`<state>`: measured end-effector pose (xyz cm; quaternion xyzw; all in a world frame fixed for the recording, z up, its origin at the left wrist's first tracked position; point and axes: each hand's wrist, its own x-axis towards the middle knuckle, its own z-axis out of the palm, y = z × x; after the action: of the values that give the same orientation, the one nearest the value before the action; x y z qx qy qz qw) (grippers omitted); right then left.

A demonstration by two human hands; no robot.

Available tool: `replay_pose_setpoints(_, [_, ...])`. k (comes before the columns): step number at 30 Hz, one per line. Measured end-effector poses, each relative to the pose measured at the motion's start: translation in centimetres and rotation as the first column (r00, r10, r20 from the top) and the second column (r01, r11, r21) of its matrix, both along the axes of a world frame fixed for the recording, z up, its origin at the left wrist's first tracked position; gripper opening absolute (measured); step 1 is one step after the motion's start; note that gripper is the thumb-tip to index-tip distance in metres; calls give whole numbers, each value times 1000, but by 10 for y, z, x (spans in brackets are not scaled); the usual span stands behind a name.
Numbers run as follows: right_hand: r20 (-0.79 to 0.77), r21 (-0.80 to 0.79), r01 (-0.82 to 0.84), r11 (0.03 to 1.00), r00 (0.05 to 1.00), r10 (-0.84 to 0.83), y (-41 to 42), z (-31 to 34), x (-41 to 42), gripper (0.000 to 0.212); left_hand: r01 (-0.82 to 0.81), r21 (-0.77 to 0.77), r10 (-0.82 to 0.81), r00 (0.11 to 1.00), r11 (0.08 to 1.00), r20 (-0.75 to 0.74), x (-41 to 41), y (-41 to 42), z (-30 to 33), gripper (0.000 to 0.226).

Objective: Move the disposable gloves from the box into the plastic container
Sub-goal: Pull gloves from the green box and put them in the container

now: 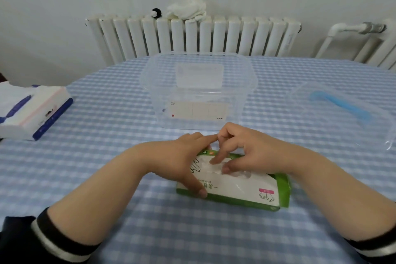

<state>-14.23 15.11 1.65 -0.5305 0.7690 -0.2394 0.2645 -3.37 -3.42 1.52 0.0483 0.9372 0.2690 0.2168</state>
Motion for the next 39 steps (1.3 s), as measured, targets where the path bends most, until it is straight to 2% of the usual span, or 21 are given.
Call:
replay_pose_setpoints(4, [-53, -78, 23, 997, 998, -28, -2, -4, 4, 3, -14, 39, 15, 1000, 999, -21, 0, -5, 2, 96])
replay_pose_setpoints(7, [-81, -128, 45, 991, 995, -56, -4, -6, 6, 6, -6, 50, 7, 999, 999, -36, 0, -7, 0, 78])
replay_pose_setpoints(12, [-11, -234, 110, 966, 993, -115, -6, -1, 7, 13, 2, 26, -1, 1000, 1000, -28, -1, -5, 1, 57])
replay_pose_setpoints(14, [15, -241, 154, 958, 988, -155, -6, 1, 10, 13, -11, 8, 11, 1000, 1000, -20, -2, -7, -2, 58])
replay_pose_setpoints(18, [26, -283, 184, 941, 983, -184, -7, 0, 16, 19, -48, -5, 48, 999, 999, -12, -2, -9, -4, 75])
replay_pose_setpoints(23, [129, -403, 318, 858, 948, -290, -5, 0, 12, 19, -12, -17, 11, 999, 1000, -31, -3, -5, 0, 50])
replay_pose_setpoints(29, [315, -519, 384, 764, 916, -247, -7, 9, 18, 18, -3, -42, -1, 996, 999, -90, -7, -8, 4, 66])
replay_pose_setpoints(31, [323, -494, 380, 782, 915, -240, -7, 9, 19, 18, 6, -85, -14, 996, 996, -93, -7, -6, 5, 60])
replay_pose_setpoints(32, [281, -470, 370, 802, 924, -261, -8, 9, 18, 19, 3, -105, -13, 996, 994, -88, -7, -6, 3, 58])
replay_pose_setpoints(34, [208, -383, 367, 848, 929, -308, -7, 10, 12, 34, -6, -119, -4, 997, 993, -79, -7, -7, 1, 58])
replay_pose_setpoints(36, [173, -224, 310, 924, 946, -275, -5, 16, 4, 63, -8, -123, -2, 997, 992, -78, -6, -7, -2, 57])
replay_pose_setpoints(37, [138, -109, 258, 960, 960, -242, -3, 19, 2, 71, -5, -133, -6, 997, 991, -80, -6, -7, -2, 57])
replay_pose_setpoints(39, [39, 86, 173, 981, 983, -177, 0, 19, 2, 60, -8, -138, -2, 998, 990, -70, -6, -8, -3, 56])
